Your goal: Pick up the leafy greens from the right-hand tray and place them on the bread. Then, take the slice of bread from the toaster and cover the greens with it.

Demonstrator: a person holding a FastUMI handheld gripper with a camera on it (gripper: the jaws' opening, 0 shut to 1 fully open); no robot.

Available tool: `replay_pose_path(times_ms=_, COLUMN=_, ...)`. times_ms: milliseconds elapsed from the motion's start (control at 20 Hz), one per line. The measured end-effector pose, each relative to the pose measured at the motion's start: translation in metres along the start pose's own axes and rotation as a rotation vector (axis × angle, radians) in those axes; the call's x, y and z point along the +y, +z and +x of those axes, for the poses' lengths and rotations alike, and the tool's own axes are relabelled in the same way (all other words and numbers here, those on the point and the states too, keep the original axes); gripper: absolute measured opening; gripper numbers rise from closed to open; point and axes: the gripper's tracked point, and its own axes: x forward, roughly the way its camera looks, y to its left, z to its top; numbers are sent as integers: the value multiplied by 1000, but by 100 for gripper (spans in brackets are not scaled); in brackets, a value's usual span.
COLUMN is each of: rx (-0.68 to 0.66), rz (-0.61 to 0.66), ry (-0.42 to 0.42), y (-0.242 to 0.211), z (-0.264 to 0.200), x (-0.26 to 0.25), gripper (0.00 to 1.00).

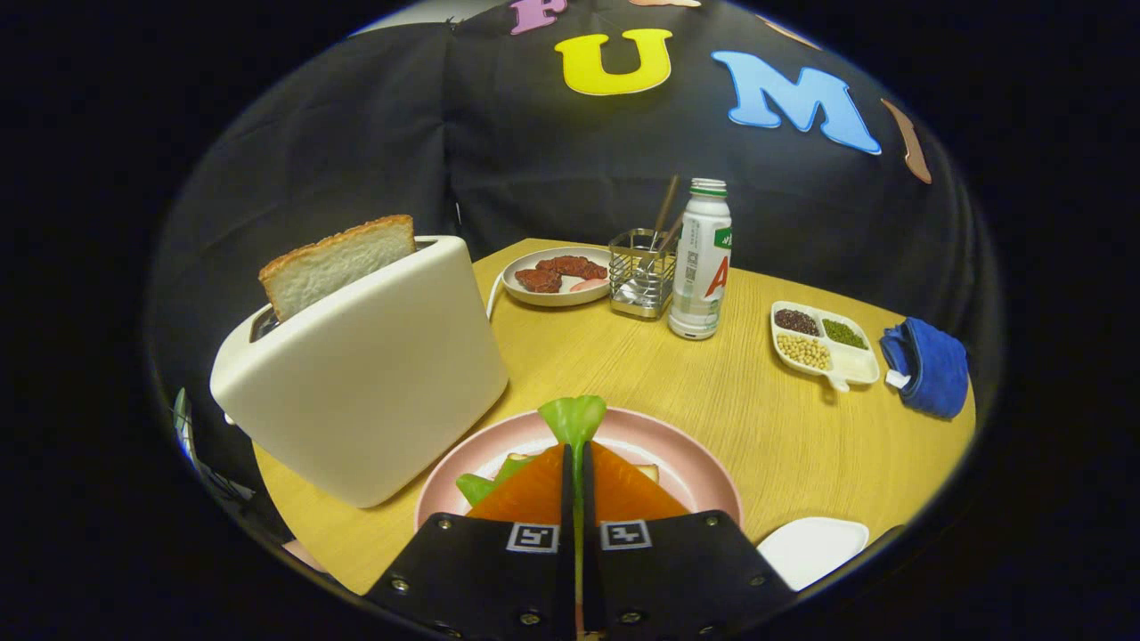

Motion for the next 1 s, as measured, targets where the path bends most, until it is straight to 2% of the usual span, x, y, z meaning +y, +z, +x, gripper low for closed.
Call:
replay_pose_path(times_ms=150, rx=-20, rz=-13, ry=-9, y=4, z=-4, x=1, gripper=8)
replay_pose_path(times_ms=250, rx=-25, rz=-4, ry=4, y=6, z=-6, x=4, gripper=19)
replay_pose_path(times_ms=350, rx=-30, rz=-16, ry=-11, y=7, z=-8, x=1, gripper=65)
replay_pose_path(times_ms=400, rx=-40, rz=-28, ry=-13, y=10, z=-8, x=1, gripper=76)
replay_pose_path(times_ms=450, rx=-50, rz=-38, ry=-19, y=12, z=-10, x=3, gripper=82)
replay_pose_path(times_ms=500, rx=-60, rz=-42, ry=-30, y=12, z=-12, x=3, gripper=99)
replay_pose_path(times_ms=700, rx=-126, rz=-17, ry=-43, y=38, z=-30, x=14, gripper=99)
replay_pose_path(times_ms=1000, rx=-255, rz=37, ry=-14, y=101, z=-63, x=48, gripper=98)
